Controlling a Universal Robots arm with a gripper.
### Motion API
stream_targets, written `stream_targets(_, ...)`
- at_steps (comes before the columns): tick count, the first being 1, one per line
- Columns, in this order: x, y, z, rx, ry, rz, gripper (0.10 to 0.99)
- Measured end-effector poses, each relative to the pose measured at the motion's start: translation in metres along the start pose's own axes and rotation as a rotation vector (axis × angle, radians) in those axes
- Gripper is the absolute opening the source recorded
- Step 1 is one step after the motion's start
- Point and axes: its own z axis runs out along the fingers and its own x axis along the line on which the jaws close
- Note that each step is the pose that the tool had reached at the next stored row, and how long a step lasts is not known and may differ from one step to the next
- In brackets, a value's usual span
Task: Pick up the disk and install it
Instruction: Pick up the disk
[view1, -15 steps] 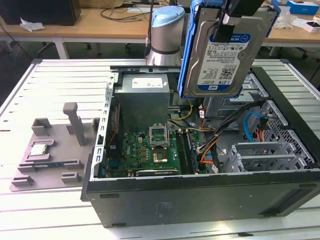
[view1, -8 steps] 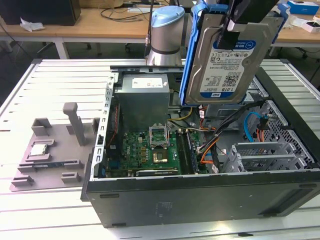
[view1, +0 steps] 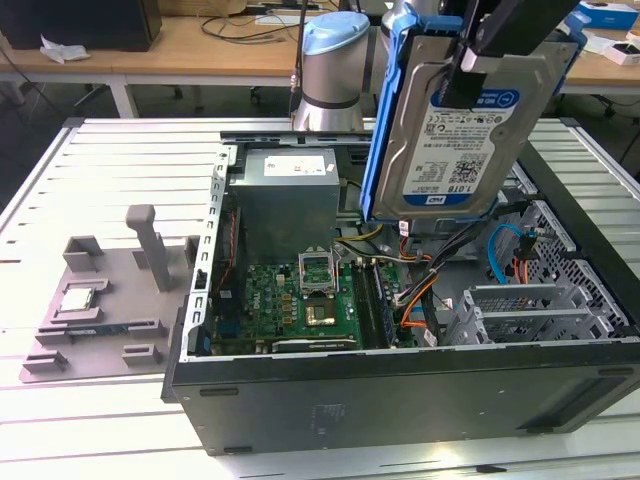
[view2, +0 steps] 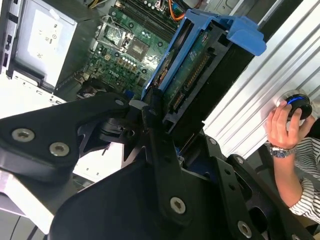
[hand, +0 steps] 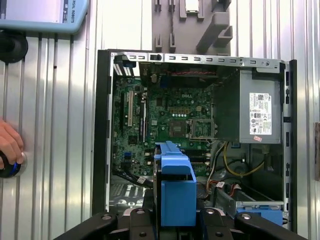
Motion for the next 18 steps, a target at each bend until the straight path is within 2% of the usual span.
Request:
stream_targets(6, 0.0072, 0.0001, -0.0003, 0.000, 0.0001, 0.000, 0.365)
stream_targets(11, 0.0179, 0.0003, -0.0006, 0.000, 0.0001, 0.000, 0.365)
stream_targets(18, 0.0287, 0.0004, -0.0010, 0.000, 0.0002, 0.000, 0.365)
